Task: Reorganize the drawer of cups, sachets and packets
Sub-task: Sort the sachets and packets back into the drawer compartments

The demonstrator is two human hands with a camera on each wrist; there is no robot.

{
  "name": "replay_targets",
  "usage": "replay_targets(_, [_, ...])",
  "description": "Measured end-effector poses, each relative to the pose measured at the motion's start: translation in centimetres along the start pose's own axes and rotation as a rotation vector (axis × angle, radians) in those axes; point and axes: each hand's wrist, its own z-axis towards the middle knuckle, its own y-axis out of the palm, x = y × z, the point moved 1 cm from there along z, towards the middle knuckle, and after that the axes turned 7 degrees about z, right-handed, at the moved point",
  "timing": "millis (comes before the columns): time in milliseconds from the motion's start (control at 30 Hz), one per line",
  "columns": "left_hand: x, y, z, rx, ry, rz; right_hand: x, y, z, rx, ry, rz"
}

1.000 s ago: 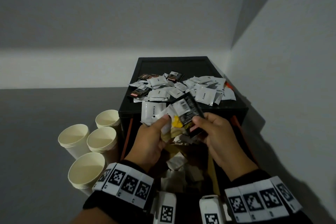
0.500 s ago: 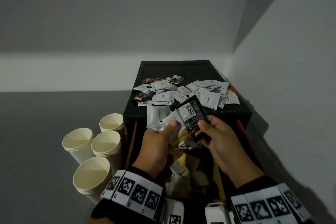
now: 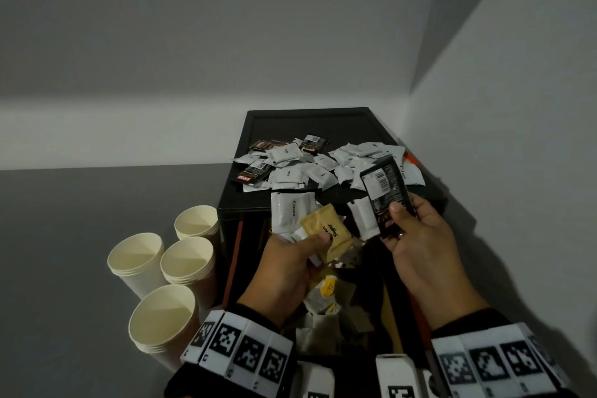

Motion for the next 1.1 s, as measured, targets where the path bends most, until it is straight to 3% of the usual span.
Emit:
replay_targets(67, [-0.1,-0.2,0.2,0.076,0.029,0.029,-0.3,-0.1,0.2,-0.025,0.004,0.012])
replay_targets(233, [-0.3,-0.7,0.7,0.233,0.089,0.053,-1.4,2.0,0.9,-0.019,-0.081,-0.222])
replay_targets(400, [0.1,-1.1,0.9,0.401,0.166,0.094,-3.3,7.5,3.5,-0.068,-0.429,-0.668])
replay_targets(500, [0.3,-1.5,0.9,0.473,0.181,0.097,-1.7,11.0,6.1,-0.194,-0.678,-1.085])
replay_targets(600, [0.5,-1.8,0.9,0.549,0.204,0.097,1.0,12.8,8.3,-0.350,-0.811,-1.440])
replay_targets(700, [1.0,-1.6,0.7,0.592,0.228,0.083,2.9,13.0,9.4,-0.454,-0.780,-1.680])
replay_targets(800, [1.2,-1.7,0.7,0.603,0.243,0.064,3.8,12.5,9.5,-0.548,-0.559,-1.803])
replay_targets(967, [0.9,-1.9,1.0,0.589,0.232,0.058,3.4,11.7,8.6,-0.569,-0.279,-1.630])
replay_targets(1100, [0.5,-2.1,1.2,0.591,0.214,0.061,1.9,10.7,8.4,-0.420,-0.251,-1.364])
